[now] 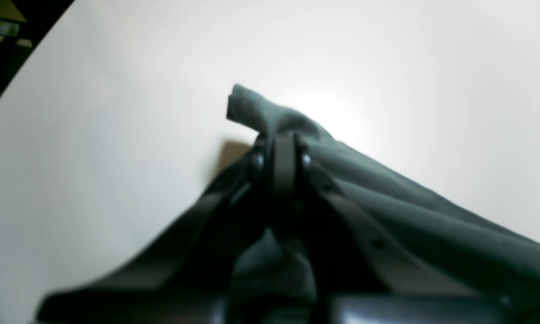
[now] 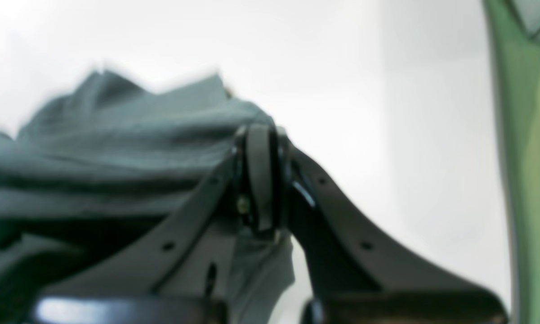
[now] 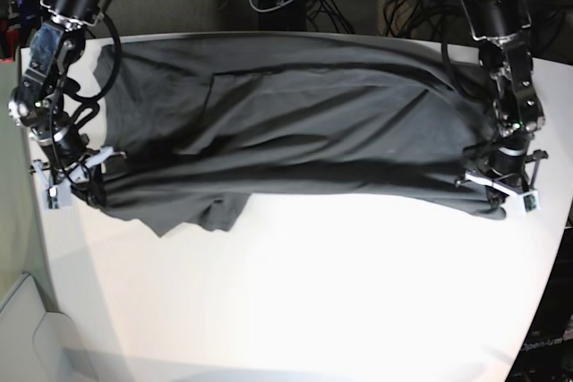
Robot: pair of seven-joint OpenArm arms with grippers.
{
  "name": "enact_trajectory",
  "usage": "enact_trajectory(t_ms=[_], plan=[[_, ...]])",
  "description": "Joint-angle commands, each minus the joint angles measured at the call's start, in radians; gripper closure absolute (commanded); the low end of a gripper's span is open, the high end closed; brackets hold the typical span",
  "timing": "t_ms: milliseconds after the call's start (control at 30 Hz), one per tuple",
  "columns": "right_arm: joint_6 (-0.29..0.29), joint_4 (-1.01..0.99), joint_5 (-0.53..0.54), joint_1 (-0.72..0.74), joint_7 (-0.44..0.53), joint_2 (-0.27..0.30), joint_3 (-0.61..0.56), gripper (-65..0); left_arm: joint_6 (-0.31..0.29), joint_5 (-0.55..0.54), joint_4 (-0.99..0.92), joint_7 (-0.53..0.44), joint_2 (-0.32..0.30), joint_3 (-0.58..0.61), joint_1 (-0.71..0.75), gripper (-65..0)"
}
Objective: Layout the t-shirt on the table in an organized manner, then fold the t-shirt properly
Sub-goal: 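Carry the folded edge with both grippers over the shirt and lay it down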
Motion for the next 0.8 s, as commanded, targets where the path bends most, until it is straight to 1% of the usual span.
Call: enact_trajectory(t_ms=[0, 200, 400, 633, 767], plan=[[-0.001, 0.017, 0.014, 0.002, 0.019, 0.015, 0.007, 0.0, 0.006, -0.017, 0.017, -0.022, -0.019, -0.003, -0.003, -0.7], [-0.001, 0.035, 0.014, -0.027, 0.021, 0.013, 0.009, 0.0, 0.006, -0.033, 0.018, -0.022, -0.019, -0.003, 0.035, -0.7], [-0.001, 0.052, 0.014, -0.062, 0.021, 0.015, 0.009, 0.0, 0.006, -0.035, 0.103, -0.022, -0.019, -0.003, 0.078, -0.7], [-0.001, 0.043, 0.012, -0.085, 0.021, 0.012, 0.001, 0.0, 0.006, -0.035, 0.118, -0.022, -0.019, -0.003, 0.118, -0.7], [-0.001, 0.005, 0.011, -0.082, 0.021, 0.013, 0.000, 0.0, 0.006, -0.035, 0.118, -0.022, -0.019, -0.003, 0.126, -0.7]])
